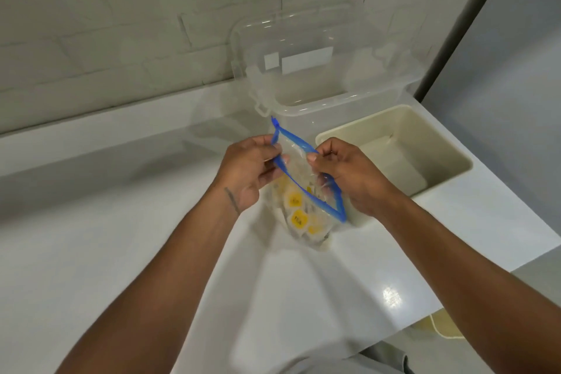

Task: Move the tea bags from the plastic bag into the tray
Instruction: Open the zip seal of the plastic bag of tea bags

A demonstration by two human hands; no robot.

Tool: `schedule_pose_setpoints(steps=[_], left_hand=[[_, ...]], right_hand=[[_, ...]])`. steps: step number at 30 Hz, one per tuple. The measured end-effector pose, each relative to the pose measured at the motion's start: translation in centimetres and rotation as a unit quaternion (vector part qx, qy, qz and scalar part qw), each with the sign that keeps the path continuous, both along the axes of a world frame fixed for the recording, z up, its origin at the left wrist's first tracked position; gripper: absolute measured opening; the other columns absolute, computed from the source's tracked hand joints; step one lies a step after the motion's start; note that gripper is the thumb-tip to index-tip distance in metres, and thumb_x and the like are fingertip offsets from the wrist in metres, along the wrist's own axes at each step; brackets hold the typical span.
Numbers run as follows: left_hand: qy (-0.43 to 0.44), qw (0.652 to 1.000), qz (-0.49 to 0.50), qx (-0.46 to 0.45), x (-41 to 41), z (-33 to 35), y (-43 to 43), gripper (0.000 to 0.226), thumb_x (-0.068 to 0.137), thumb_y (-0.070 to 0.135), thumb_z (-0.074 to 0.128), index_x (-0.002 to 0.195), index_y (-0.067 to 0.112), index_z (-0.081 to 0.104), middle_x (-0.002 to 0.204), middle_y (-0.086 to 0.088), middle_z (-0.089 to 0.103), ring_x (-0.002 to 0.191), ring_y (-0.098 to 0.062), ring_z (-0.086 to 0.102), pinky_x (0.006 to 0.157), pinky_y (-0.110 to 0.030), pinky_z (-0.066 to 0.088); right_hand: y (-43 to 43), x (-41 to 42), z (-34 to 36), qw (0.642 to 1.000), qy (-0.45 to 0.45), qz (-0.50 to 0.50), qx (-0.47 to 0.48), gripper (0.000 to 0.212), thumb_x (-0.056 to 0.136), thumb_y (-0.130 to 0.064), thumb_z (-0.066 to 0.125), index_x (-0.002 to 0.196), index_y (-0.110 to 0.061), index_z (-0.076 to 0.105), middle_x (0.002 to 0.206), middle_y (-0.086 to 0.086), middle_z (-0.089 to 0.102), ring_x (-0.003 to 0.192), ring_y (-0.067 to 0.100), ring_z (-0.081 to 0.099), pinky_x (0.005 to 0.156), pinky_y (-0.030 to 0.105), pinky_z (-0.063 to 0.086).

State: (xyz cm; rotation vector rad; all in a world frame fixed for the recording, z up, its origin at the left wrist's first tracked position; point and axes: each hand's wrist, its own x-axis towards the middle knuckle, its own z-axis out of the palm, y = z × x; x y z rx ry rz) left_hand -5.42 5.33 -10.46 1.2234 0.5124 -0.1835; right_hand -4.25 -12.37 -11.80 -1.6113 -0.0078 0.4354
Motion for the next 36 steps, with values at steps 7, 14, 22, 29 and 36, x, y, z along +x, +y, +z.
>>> schedule_pose_setpoints(steps=[7, 14, 22, 29, 36], left_hand=[[0.087, 0.981, -0.004, -0.172, 0.1, -0.8, 0.7, 0.016, 0.093, 0.003, 0.047, 0.094, 0.019, 0.05, 0.063, -0.001, 0.043, 0.045, -0.011, 0.041, 0.041, -0.019, 0.035], [0.014, 0.978, -0.103, 0.181, -1.0, -1.7, 1.3, 0.011, 0.094, 0.022, 0.068, 0.091, 0.012, 0.07, 0.051, 0.01, 0.048, 0.041, -0.005, 0.039, 0.047, -0.016, 0.037], [0.032, 0.999, -0.001, 0.031, -0.3, -2.0, 1.2, 0.014, 0.084, 0.028, 0.077, 0.089, 0.015, 0.074, 0.064, 0.003, 0.062, 0.058, -0.008, 0.058, 0.059, -0.019, 0.051], [-0.078, 0.969, -0.075, 0.221, -0.1, -0.9, 0.5, 0.008, 0.084, 0.03, 0.078, 0.089, 0.023, 0.076, 0.073, 0.0, 0.069, 0.059, -0.01, 0.059, 0.054, -0.018, 0.047], [-0.164, 0.899, -0.054, 0.402, 0.8, -1.3, 0.6, 0.03, 0.08, 0.038, 0.081, 0.108, 0.031, 0.073, 0.074, 0.007, 0.07, 0.071, -0.012, 0.071, 0.067, -0.036, 0.061]], right_hand=[[-1.0, 0.2, -0.2, 0.966, 0.161, -0.133, 0.152, 0.017, 0.101, -0.003, 0.047, 0.088, -0.008, 0.055, 0.079, 0.011, 0.065, 0.06, 0.014, 0.066, 0.057, 0.025, 0.058], [-0.4, -0.4, -1.3, 0.915, 0.315, -0.051, 0.248, 0.022, 0.097, -0.007, 0.048, 0.08, -0.013, 0.06, 0.059, -0.005, 0.047, 0.042, 0.005, 0.037, 0.042, 0.012, 0.031], [1.0, -0.6, -2.3, 0.994, 0.074, -0.027, -0.075, 0.027, 0.091, -0.042, 0.065, 0.082, -0.017, 0.058, 0.065, -0.005, 0.057, 0.059, 0.014, 0.049, 0.058, 0.028, 0.039], [1.2, 1.3, -1.0, 0.912, -0.265, -0.036, -0.311, 0.034, 0.079, -0.059, 0.071, 0.105, -0.037, 0.064, 0.093, -0.014, 0.062, 0.072, 0.004, 0.059, 0.073, 0.03, 0.051], [1.4, 2.8, -0.7, 0.925, -0.276, -0.03, -0.261, 0.015, 0.089, -0.04, 0.067, 0.097, -0.029, 0.073, 0.08, -0.013, 0.071, 0.075, 0.006, 0.067, 0.077, 0.035, 0.055]])
